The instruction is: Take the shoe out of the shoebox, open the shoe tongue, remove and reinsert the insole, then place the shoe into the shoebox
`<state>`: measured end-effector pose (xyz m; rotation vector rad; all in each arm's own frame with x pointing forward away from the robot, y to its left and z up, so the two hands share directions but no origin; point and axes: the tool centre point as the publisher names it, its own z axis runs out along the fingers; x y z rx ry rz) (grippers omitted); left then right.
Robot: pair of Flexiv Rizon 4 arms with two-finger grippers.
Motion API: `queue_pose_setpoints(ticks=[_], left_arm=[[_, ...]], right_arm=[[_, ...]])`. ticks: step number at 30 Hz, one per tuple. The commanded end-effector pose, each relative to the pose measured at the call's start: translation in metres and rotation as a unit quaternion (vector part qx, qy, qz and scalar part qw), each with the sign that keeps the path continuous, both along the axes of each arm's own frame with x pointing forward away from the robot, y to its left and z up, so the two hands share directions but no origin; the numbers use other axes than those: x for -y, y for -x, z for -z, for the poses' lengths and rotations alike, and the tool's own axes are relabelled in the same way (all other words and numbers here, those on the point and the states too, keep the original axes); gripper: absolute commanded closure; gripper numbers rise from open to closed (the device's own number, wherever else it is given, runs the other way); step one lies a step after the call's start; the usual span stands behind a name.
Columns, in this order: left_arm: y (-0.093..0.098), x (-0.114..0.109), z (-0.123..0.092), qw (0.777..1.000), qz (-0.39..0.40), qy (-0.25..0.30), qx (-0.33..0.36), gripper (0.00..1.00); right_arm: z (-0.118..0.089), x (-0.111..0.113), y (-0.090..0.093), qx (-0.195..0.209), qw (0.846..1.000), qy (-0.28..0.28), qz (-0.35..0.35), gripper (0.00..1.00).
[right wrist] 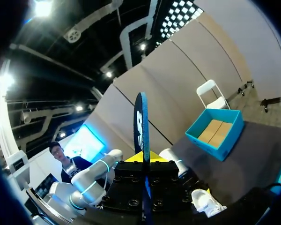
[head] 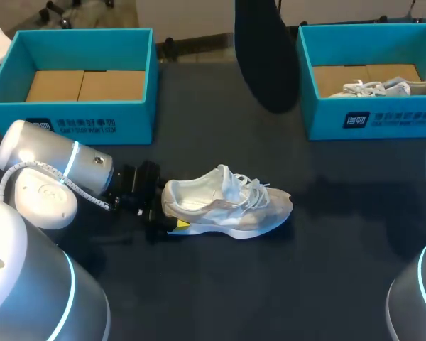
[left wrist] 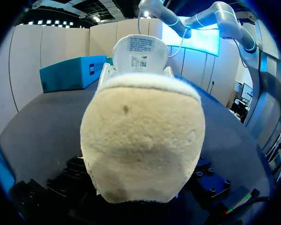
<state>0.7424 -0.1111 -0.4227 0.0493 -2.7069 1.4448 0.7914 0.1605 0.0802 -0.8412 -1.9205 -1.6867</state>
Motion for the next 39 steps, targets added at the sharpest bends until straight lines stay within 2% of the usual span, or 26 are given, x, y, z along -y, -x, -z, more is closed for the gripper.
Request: queue_pose_setpoints(ticks=[1,14,16,20,26,39], left_arm=[[0.0,0.001,0.0,1.0,0.0,-0.002,0.0,1.0],[0.0,0.001,0.0,1.0,0.0,-0.002,0.0,1.0],[0.0,0.001,0.0,1.0,0.0,-0.002,0.0,1.0],[0.0,0.001,0.0,1.0,0.0,-0.002,0.0,1.0],[0.0,0.001,0.0,1.0,0.0,-0.002,0.0,1.0],[0.0,0.001,0.0,1.0,0.0,-0.002,0.0,1.0]], right_arm=[[0.0,0.0,0.002,-0.001,1.0,0.003,0.005,1.0],[0.0,0.0,0.002,-0.001,1.0,0.003,0.005,1.0],[-0.002,0.0,0.0,-0.012,1.0,-0.024,-0.007,1.0],[-0.008,0.015,0.003,-0.038,0.998,-0.051,0.026,1.0],[-0.019,0.025,0.018,-0.049,0.997,-0.035,0.056,1.0],[-0.033,0.038,0.067,-0.052,0.994,-0.025,0.09,1.0]])
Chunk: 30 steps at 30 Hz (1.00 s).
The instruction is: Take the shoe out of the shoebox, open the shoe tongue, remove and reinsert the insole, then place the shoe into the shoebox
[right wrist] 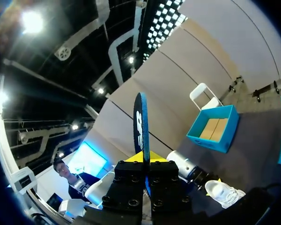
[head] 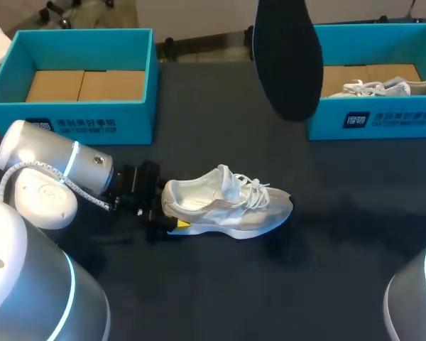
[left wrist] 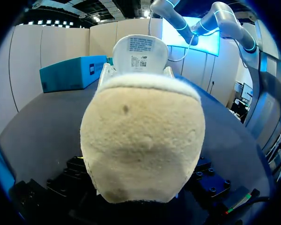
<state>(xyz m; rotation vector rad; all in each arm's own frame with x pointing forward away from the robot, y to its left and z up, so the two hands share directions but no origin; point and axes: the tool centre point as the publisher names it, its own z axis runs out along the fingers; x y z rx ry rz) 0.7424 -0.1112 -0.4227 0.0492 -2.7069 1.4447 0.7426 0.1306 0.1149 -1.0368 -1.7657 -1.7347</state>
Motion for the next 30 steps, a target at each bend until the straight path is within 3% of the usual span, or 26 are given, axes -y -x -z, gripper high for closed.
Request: queue_pose_setpoints(ticks=[1,10,25,30], left_arm=[[0.0,0.001,0.0,1.0,0.0,-0.002,0.0,1.0],[0.0,0.001,0.0,1.0,0.0,-0.002,0.0,1.0],[0.0,0.001,0.0,1.0,0.0,-0.002,0.0,1.0],[0.0,0.001,0.0,1.0,0.0,-0.002,0.0,1.0]], right_arm=[[0.002,0.009,0.021,-0.001,1.0,0.01,0.023,1.0],[0.015,0.006,0.046,-0.013,0.999,0.008,0.033,1.0],[0.028,-0.001,0.07,-0.027,0.999,0.01,0.029,1.0],[0.032,-0.007,0.08,-0.005,1.0,0.011,0.023,1.0]])
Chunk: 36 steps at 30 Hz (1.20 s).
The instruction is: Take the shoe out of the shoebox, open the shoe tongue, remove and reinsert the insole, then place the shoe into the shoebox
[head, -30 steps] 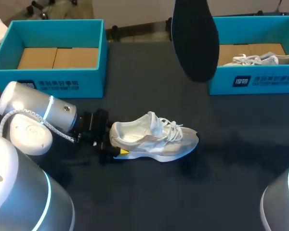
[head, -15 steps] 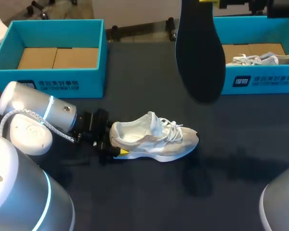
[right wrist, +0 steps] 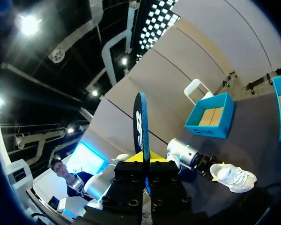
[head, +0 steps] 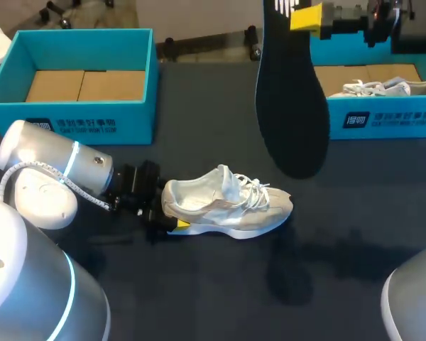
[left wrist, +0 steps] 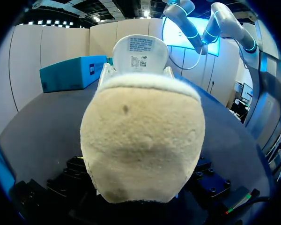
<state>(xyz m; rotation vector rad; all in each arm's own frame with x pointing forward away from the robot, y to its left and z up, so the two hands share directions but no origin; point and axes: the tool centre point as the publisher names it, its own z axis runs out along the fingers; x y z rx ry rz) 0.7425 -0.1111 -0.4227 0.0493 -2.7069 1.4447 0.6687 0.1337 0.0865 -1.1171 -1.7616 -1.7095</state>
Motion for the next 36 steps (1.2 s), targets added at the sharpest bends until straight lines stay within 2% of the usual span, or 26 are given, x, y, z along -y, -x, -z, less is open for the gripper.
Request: queue_pose_setpoints(ticks=[1,9,24,36], left_arm=[[0.0,0.001,0.0,1.0,0.0,-0.002,0.0,1.0],[0.0,0.001,0.0,1.0,0.0,-0.002,0.0,1.0],[0.0,0.001,0.0,1.0,0.0,-0.002,0.0,1.0],[0.0,0.001,0.0,1.0,0.0,-0.002,0.0,1.0]], right_arm=[[0.004,-0.004,0.008,0.02,1.0,-0.004,0.001,1.0],[0.004,-0.008,0.014,0.055,0.998,-0.005,-0.005,1.0],[0.012,-0.007,0.039,0.03,1.0,-0.005,-0.006,1.0],[0.011,-0.007,0.04,0.029,1.0,-0.001,-0.002,1.0]])
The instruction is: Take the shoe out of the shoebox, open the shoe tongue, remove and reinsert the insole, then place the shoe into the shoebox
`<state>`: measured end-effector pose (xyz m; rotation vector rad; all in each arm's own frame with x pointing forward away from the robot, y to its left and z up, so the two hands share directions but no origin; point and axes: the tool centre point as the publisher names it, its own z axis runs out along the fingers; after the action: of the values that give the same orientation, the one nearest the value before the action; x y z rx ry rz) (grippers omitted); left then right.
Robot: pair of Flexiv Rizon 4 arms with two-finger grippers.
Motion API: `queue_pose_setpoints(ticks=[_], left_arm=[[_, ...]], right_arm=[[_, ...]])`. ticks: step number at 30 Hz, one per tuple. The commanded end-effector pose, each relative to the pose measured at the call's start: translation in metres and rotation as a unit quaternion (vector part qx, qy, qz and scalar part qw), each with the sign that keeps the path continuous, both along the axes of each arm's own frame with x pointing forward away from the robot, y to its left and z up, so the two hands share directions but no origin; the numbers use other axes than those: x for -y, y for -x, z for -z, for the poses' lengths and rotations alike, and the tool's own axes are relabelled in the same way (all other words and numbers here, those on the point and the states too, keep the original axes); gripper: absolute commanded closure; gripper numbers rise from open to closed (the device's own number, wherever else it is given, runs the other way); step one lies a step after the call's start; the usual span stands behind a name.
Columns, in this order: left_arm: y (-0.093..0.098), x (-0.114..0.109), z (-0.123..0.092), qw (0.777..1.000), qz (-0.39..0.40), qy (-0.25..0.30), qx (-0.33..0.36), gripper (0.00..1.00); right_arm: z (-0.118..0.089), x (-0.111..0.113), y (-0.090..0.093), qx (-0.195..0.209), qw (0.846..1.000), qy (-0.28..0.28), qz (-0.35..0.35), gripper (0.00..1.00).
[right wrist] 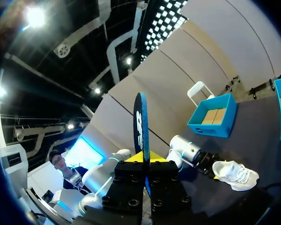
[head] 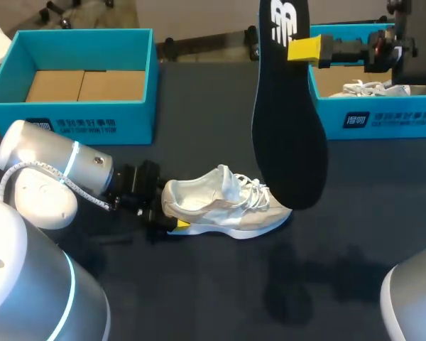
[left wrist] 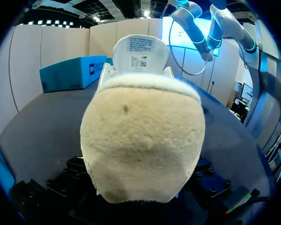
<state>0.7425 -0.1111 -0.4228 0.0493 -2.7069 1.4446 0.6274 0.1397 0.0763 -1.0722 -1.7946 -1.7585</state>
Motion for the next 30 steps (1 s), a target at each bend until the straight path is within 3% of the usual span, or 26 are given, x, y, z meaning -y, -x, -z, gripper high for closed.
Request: queue_pose_setpoints(ticks=[1,19,21,22,23,30], left_arm=[[0.0,0.001,0.0,1.0,0.0,-0.002,0.0,1.0],[0.001,-0.001,0.0,1.0,-0.003,-0.004,-0.003,0.98],[0.001,-0.004,-0.002,1.0,-0.003,-0.003,-0.006,0.57],[0.001,-0.005,-0.003,1.0,-0.006,-0.01,-0.008,0.16],[0.001,-0.006,-0.004,1.0,-0.007,-0.011,-0.008,0.0],[0.0,-0.012,-0.012,0.999,-0.015,-0.044,-0.014,0.0]], right_arm=[[0.0,-0.001,-0.001,-0.001,1.0,0.0,0.0,1.0],[0.0,-0.001,-0.001,-0.001,1.0,0.0,0.0,1.0],[0.0,-0.001,-0.001,-0.001,1.0,0.0,0.0,1.0],[0.0,-0.001,-0.001,-0.001,1.0,0.0,0.0,1.0],[0.0,-0.001,-0.001,-0.001,1.0,0.0,0.0,1.0],[0.0,-0.001,-0.001,-0.001,1.0,0.0,0.0,1.0]])
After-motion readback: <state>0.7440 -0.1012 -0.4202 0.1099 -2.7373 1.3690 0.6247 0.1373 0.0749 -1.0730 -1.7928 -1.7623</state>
